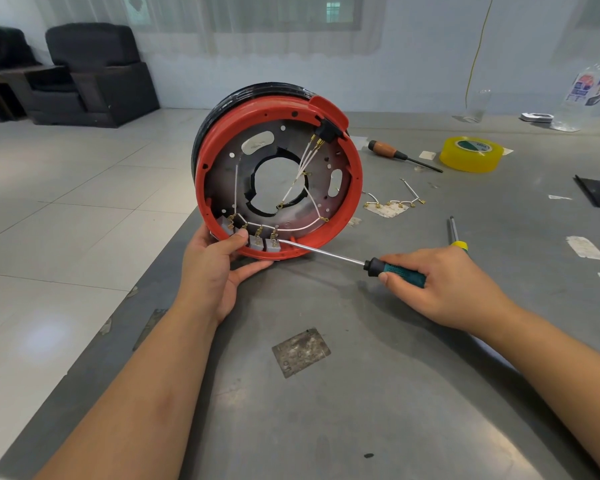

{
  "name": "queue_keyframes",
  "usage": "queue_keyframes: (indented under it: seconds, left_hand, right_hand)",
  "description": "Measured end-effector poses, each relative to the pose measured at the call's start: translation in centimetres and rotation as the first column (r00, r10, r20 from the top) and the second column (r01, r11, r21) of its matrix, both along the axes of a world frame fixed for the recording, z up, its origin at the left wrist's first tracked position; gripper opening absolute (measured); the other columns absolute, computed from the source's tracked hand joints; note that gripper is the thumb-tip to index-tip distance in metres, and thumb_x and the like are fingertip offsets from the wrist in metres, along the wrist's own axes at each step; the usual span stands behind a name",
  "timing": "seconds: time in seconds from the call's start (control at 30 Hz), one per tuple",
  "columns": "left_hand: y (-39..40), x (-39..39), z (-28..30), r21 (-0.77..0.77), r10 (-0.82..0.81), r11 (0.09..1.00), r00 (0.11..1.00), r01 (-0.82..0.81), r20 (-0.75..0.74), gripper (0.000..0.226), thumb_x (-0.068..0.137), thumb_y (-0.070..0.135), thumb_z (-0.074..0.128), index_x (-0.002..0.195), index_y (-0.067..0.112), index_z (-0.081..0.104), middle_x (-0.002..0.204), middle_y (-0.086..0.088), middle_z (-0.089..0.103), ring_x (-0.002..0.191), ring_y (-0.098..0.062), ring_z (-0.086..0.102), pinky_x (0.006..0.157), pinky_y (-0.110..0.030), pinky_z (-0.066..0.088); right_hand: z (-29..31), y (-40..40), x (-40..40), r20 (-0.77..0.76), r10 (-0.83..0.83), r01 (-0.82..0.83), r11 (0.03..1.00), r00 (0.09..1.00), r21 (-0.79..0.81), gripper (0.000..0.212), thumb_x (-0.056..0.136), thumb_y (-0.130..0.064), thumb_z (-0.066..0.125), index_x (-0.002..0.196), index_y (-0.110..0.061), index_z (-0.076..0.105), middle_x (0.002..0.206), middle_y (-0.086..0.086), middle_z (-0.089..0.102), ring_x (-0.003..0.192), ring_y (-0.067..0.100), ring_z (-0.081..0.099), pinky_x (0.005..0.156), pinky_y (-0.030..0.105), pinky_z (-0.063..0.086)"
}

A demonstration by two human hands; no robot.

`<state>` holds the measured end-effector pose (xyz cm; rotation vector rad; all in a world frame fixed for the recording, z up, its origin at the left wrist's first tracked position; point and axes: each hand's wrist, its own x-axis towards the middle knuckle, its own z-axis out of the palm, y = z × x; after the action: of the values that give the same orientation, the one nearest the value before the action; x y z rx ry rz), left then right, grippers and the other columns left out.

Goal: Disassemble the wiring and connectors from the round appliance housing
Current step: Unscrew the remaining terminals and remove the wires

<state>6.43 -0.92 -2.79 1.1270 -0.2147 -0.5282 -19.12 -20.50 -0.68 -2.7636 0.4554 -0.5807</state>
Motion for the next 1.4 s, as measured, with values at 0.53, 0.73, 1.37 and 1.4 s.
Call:
queue_keyframes:
  seconds: [0.53,0.73,1.37,1.4]
  left_hand:
    - [-0.1,0.0,0.0,0.003,0.000,1.000,1.000,0.000,-0.008,0.033,0.101,-0.003,0.061,0.124,0.020,0.068,0.098,0.001,0.082,0.093,-0.023,0.080,0.070,-0.051,0.066]
    - [0.2,-0.1,0.1,0.001,-0.022,1.000,1.000,0.022,-0.002,0.035,0.101,-0.004,0.061,0.131,0.014,0.066,0.116,-0.009,0.078,0.097,-0.027,0.080,0.075,-0.054,0.065]
    - [-0.1,-0.1,-0.1,0.020,-0.002,1.000,1.000,0.001,0.023,0.034,0.101,-0.003,0.063,0.131,0.013,0.066,0.115,-0.009,0.079,0.098,-0.027,0.079,0.073,-0.050,0.066]
    - [-0.1,0.0,-0.1,0.021,0.003,1.000,1.000,-0.003,0.024,0.033,0.101,-0.003,0.063,0.129,0.013,0.066,0.113,-0.008,0.079,0.098,-0.027,0.079,0.072,-0.049,0.066]
  right_hand:
    - [-0.3,-0.4,0.0,0.030,0.051,-0.045,0.983,0.998,-0.178,0.039,0.096,-0.044,0.057,0.127,-0.025,0.071,0.084,-0.005,0.071,0.070,0.014,0.063,0.060,0.038,0.057]
    - [-1.3,-1.0,0.2,0.050,-0.018,0.013,0.994,0.999,0.106,0.029,0.093,-0.045,0.062,0.118,-0.037,0.074,0.096,-0.015,0.077,0.083,0.009,0.068,0.072,0.028,0.056]
    - [-0.7,-0.5,0.2,-0.004,-0.016,0.015,0.999,1.000,-0.044,0.039,0.096,-0.049,0.055,0.127,-0.032,0.070,0.093,-0.007,0.075,0.072,0.010,0.062,0.062,0.028,0.053]
    - [-0.7,-0.5,0.2,-0.005,-0.014,0.014,0.998,1.000,-0.062,0.039,0.097,-0.048,0.055,0.127,-0.031,0.070,0.092,-0.007,0.075,0.071,0.010,0.060,0.060,0.025,0.049]
